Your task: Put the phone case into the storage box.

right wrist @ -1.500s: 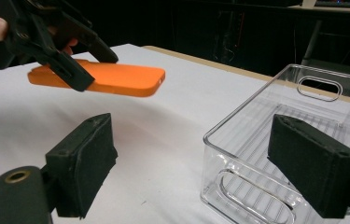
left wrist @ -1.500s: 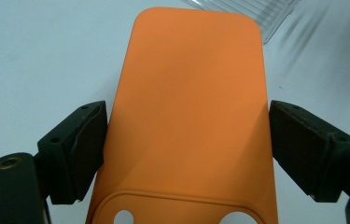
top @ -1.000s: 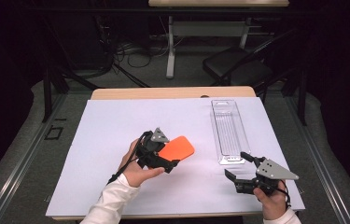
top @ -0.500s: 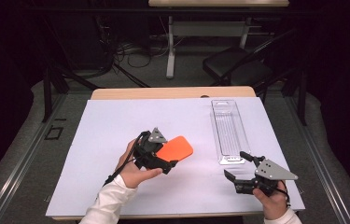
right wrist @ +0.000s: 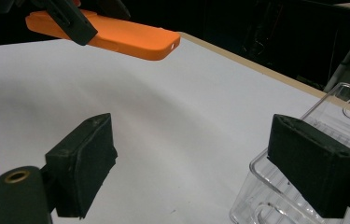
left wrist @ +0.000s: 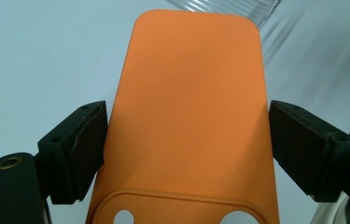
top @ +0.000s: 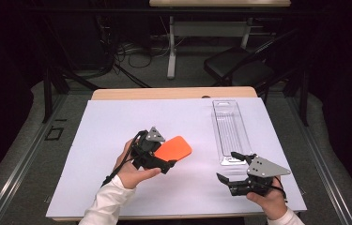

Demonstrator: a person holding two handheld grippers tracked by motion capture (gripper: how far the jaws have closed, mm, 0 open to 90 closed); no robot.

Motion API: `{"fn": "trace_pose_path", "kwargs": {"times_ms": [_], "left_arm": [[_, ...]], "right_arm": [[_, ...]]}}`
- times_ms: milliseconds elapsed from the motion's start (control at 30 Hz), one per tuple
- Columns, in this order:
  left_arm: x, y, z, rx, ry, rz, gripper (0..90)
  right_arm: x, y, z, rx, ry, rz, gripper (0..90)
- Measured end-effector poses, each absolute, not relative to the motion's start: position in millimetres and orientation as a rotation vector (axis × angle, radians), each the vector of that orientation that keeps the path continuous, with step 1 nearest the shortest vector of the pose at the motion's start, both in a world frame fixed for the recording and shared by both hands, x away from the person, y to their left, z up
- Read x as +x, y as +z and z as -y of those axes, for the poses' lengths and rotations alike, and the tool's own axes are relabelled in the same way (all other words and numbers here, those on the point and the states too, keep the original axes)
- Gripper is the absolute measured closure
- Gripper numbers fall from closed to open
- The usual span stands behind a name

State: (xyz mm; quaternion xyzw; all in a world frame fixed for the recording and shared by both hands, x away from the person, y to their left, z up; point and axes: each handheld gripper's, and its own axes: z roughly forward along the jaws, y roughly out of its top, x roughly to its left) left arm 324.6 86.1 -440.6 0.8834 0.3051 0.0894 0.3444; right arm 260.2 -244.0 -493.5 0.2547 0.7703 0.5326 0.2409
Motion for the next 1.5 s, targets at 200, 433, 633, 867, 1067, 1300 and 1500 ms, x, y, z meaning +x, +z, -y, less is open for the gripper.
{"fn": "trace_pose_path", "kwargs": {"times_ms": [200, 433, 633, 867, 1067, 1300, 1500], "left_arm": [[322.0, -435.0, -88.7, 2.274, 0.225, -0.802, 15.0], [322.6, -435.5, -90.2, 2.271, 0.219, -0.816, 15.0], [322.5, -436.0, -89.4, 2.276, 0.209, -0.811, 15.0], [321.5, -436.6, -87.3, 2.279, 0.202, -0.808, 15.1], [321.1, -437.0, -86.1, 2.280, 0.195, -0.806, 15.0], [319.6, -437.7, -83.1, 2.292, 0.211, -0.795, 15.1], [319.6, -439.4, -81.6, 2.299, 0.205, -0.796, 15.1]], "right_arm": [[264.2, -481.6, 227.4, 0.600, 1.344, -2.162, 14.7], [270.8, -477.1, 208.7, 0.481, 1.240, -2.189, 15.6], [273.3, -475.4, 196.5, 0.366, 1.166, -2.209, 17.7], [271.2, -476.2, 182.8, 0.168, 1.040, -2.203, 19.1], [269.1, -476.7, 173.0, 0.045, 0.952, -2.183, 19.9], [266.7, -479.1, 161.4, -0.052, 0.851, -2.154, 20.9], [265.2, -483.3, 151.7, -0.091, 0.802, -2.106, 22.2]]}}
